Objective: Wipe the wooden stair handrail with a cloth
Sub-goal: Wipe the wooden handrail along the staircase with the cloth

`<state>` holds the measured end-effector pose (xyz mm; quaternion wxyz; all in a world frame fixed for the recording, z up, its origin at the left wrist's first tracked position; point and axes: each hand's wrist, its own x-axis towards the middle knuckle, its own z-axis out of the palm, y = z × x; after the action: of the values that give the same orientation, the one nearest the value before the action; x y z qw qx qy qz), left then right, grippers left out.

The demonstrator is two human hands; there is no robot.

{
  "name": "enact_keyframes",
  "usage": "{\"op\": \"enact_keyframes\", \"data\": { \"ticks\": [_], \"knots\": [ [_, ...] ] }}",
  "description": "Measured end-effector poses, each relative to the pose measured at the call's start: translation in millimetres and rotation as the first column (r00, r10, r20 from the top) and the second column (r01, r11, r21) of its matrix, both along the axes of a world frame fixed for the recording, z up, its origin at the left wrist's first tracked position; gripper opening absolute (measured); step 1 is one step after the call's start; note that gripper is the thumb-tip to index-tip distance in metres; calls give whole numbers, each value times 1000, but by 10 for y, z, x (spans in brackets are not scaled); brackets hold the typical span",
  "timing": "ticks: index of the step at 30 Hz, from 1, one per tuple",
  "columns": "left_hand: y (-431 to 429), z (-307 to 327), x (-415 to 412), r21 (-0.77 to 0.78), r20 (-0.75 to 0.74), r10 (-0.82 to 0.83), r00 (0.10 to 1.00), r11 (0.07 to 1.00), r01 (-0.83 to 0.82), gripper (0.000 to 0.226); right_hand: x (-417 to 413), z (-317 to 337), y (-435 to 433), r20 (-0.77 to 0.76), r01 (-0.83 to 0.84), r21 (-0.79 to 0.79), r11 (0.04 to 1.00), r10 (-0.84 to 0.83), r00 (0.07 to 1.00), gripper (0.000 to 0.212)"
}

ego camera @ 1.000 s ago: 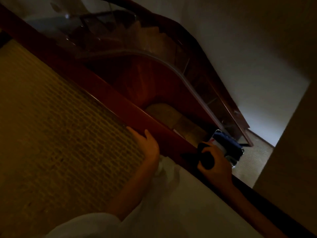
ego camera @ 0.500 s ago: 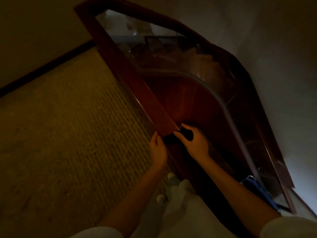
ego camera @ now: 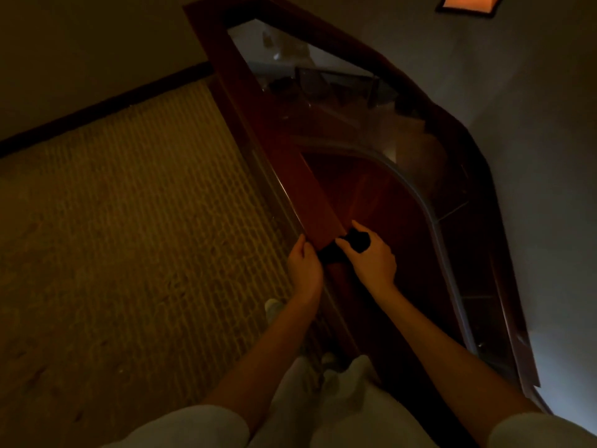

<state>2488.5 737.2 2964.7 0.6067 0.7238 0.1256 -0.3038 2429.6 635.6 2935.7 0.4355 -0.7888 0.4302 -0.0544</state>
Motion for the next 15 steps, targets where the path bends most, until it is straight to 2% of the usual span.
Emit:
{"op": "enact_keyframes", "data": {
  "ticks": [3,7,12,15],
  "knots": [
    [-55,21,390,-29,-17,-4,1000,1000,3,36,459,60,-47,-22,-6,-20,1000,6,1000,64],
    [-110,88,966,-62,12,3,1000,998,-2,40,894,66,-135,-11,15,36,999,-15,1000,64],
    [-183,30,1458,-99,26,-34,999,994,37,41,1141,26,-105,9,45,-42,998,-44,999,62],
    [-262,-107,1729,-94,-15,-17,1000,995,15,41,1436,18,-146,17,50,-54,997,-49,999,59]
  ]
}}
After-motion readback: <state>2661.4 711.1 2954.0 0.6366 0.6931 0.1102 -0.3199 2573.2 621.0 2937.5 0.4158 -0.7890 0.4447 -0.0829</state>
